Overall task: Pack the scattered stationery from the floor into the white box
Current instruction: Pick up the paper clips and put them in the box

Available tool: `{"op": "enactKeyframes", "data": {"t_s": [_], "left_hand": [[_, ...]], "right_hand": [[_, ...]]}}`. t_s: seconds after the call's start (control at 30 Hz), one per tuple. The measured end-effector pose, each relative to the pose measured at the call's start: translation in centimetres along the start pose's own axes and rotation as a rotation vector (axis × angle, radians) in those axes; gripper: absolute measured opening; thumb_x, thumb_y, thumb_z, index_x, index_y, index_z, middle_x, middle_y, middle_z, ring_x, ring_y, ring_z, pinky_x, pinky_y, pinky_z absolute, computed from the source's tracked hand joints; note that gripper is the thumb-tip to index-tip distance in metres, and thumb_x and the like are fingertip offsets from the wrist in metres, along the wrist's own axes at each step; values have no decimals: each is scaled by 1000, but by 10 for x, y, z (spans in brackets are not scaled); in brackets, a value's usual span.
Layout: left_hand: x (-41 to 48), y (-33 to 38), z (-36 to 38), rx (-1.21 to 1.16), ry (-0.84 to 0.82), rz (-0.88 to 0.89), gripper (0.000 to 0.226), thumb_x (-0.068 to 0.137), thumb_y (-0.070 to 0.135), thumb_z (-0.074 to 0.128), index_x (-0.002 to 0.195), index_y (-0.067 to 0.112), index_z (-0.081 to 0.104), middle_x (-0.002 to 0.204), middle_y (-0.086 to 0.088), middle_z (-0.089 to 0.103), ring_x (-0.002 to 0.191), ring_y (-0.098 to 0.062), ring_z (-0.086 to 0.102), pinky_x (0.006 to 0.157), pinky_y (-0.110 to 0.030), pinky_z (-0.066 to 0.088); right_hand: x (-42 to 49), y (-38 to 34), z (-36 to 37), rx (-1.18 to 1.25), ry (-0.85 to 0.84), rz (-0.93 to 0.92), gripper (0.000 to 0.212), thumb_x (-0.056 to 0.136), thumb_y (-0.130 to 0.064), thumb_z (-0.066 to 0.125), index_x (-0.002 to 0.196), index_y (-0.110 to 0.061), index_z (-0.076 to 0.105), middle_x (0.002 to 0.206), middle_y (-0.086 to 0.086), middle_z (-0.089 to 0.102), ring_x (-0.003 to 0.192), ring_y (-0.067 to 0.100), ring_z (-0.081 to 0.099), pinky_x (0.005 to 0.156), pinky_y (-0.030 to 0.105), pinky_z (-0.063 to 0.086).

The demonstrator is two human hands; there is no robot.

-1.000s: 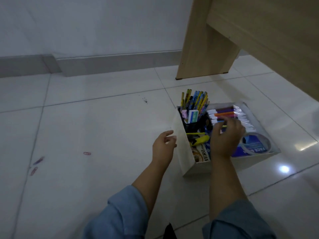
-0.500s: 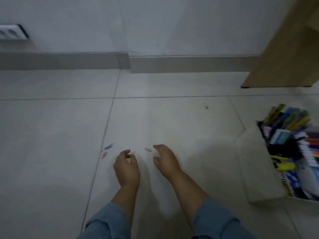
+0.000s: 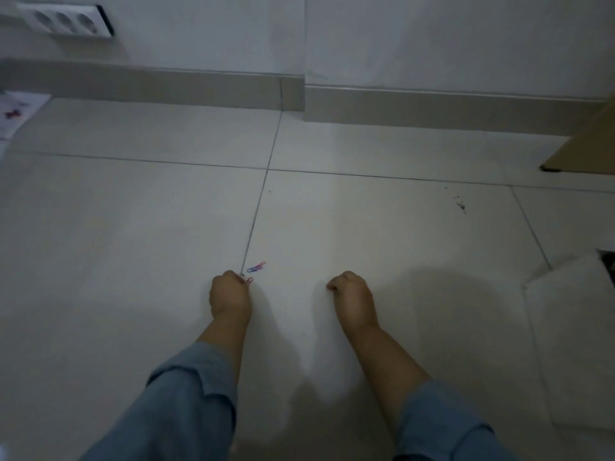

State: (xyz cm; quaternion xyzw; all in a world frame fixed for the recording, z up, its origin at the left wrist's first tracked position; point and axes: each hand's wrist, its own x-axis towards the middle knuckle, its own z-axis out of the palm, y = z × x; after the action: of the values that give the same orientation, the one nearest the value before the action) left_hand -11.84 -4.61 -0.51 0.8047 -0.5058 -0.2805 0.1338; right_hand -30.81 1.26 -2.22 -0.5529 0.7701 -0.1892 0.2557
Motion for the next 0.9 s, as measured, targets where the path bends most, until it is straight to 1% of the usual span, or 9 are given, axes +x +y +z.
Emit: {"op": "enactKeyframes", "data": {"t_s": [0.07,0.17,0.3,0.37,0.47,0.57,0.67,0.73,0.9], "left_hand": [[1,1,-1,28,-22,-4,28,94,16,53,111,-4,62,116,-24,62,107,-37,58,86,-37,47],[4,1,-4,36,-54,4,32,93,22,55,108,-5,64,112,-24,65,105,-37,60,84,-36,47],[13,7,-9,-119,6,206,16,86,10,61,89,-4,68,99,-23,67,90,-31,62,76,-32,45],[15,10,-9,-94,-33,286,16,84,12,65,85,-3,66,94,-21,67,88,-29,61,73,-27,40],[23,14,-7,5,-94,338,19,86,15,64,87,-4,64,100,-21,64,97,-33,59,77,-29,41],[28,18,-7,130,-114,363,16,86,14,64,88,-2,64,105,-20,63,100,-34,59,82,-33,44],[26,22,-5,151,-89,320,10,87,12,61,92,3,63,106,-20,65,99,-35,59,82,-35,47],[20,25,-3,140,-95,280,17,89,12,58,102,1,60,111,-22,63,103,-36,59,86,-36,47],[-4,40,0,254,-226,225,29,94,16,52,112,-4,63,120,-21,61,112,-33,58,92,-33,45]], "right_hand": [[3,-1,-3,-36,18,-3,29,90,-2,47,112,-5,66,116,14,62,112,26,53,90,25,37],[5,0,-5,51,43,23,27,89,2,49,107,-2,68,111,17,64,105,28,59,88,27,41],[6,1,-7,95,25,14,26,90,0,47,107,-1,67,111,18,65,102,28,60,87,26,41],[6,4,-7,101,12,0,25,90,0,47,106,-1,67,110,17,65,101,28,60,83,22,40],[6,6,-8,98,9,-25,25,88,2,48,105,-1,66,107,18,66,99,28,60,79,20,38],[3,6,-8,103,-1,-51,24,89,2,48,103,0,67,108,18,65,100,28,60,85,25,40],[-3,7,-9,108,-19,-40,25,90,1,47,103,-1,68,109,17,65,101,28,60,86,26,41],[-10,7,-9,96,-36,-41,26,89,2,47,104,-2,68,110,17,65,102,27,60,86,24,40],[-30,14,-11,62,-134,-12,27,89,0,46,104,-6,69,113,13,63,104,24,59,86,22,41]]}}
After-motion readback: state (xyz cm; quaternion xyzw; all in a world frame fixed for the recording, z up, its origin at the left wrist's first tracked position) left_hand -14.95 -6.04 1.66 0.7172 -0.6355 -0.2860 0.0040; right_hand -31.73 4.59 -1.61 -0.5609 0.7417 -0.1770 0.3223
